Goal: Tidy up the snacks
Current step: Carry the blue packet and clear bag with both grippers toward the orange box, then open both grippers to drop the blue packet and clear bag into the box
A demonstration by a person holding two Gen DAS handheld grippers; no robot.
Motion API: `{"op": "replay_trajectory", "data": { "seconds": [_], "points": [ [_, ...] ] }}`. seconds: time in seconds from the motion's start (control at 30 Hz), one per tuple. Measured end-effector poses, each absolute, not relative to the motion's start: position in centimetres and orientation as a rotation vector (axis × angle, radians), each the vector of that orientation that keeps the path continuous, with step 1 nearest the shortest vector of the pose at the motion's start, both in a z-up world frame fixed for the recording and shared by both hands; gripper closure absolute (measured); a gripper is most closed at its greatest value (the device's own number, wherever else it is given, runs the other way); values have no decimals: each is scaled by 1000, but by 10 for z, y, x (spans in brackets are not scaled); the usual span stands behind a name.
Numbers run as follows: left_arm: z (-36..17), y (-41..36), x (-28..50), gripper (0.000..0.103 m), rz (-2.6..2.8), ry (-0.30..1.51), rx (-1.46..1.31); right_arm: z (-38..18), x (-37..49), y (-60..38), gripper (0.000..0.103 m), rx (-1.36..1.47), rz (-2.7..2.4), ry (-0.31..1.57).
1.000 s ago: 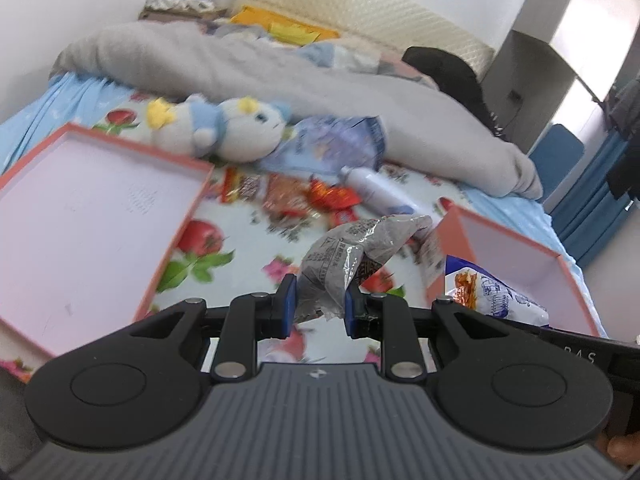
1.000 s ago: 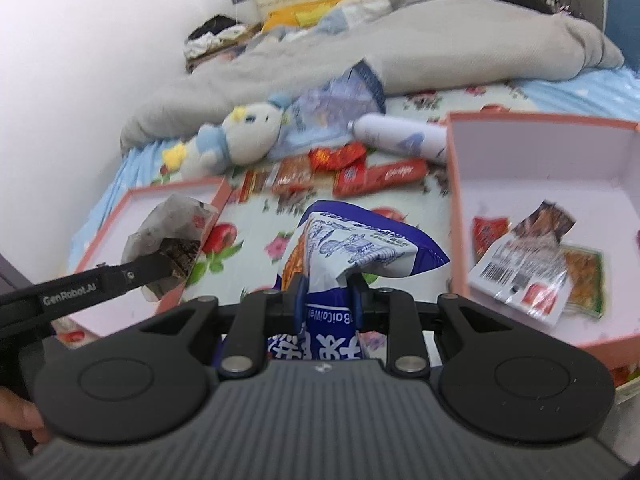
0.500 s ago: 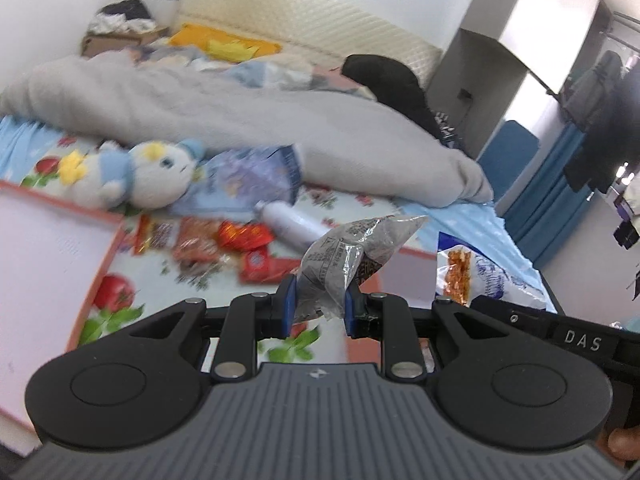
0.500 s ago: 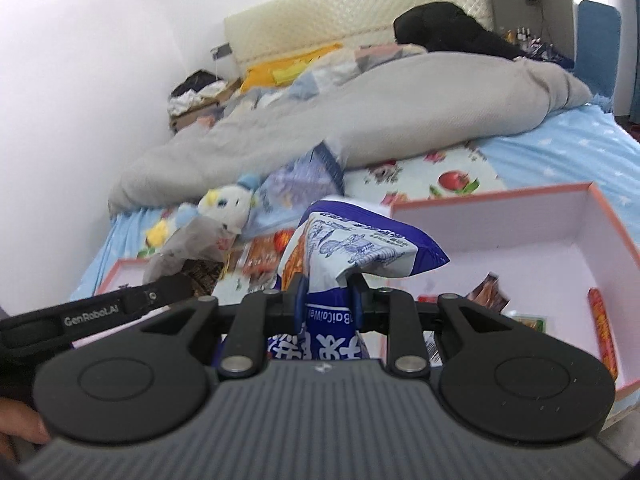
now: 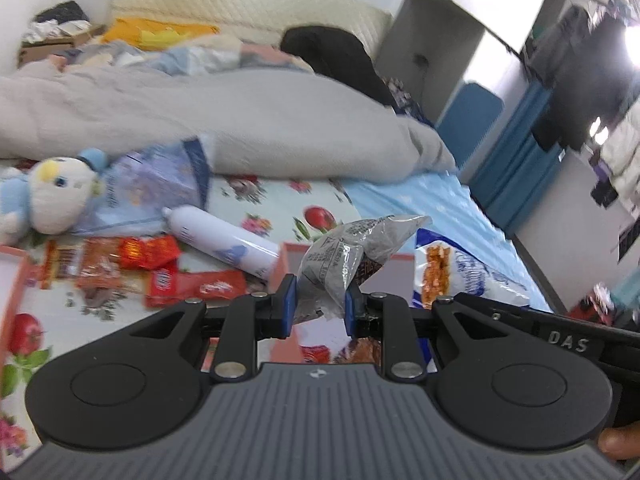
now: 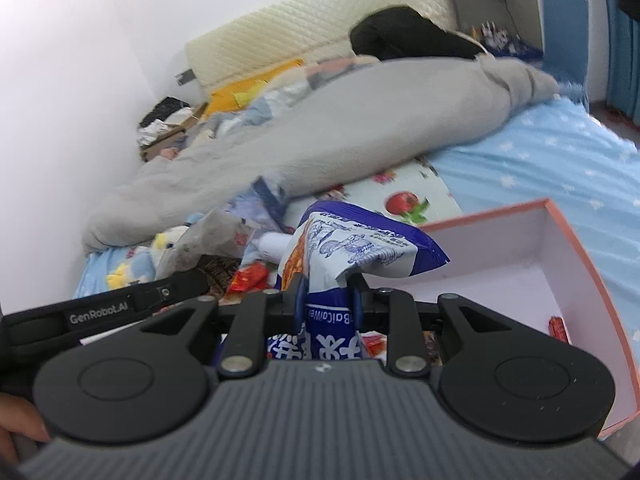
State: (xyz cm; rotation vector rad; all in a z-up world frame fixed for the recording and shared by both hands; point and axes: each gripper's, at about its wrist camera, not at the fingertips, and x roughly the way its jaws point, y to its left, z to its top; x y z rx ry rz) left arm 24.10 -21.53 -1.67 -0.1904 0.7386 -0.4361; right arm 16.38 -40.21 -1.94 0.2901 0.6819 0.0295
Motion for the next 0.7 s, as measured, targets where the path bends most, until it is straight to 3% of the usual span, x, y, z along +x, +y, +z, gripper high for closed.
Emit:
{"op": "replay_trajectory", "data": {
  "seconds": [0.4, 0.63, 0.67, 0.7],
  "points": [
    [-107, -288, 285, 76, -500, 929, -106, -108, 187, -459, 77, 362, -70, 878],
    [-121, -299, 287, 75, -506, 950, -88, -122, 185, -469, 73, 383, -65, 911],
    [-119, -299, 287, 69, -503, 946, -86, -120, 184, -469, 72, 389, -66, 909],
    [-117, -299, 286, 55, -508, 950, -80, -120, 183, -471, 70, 394, -69, 907]
  ]
}}
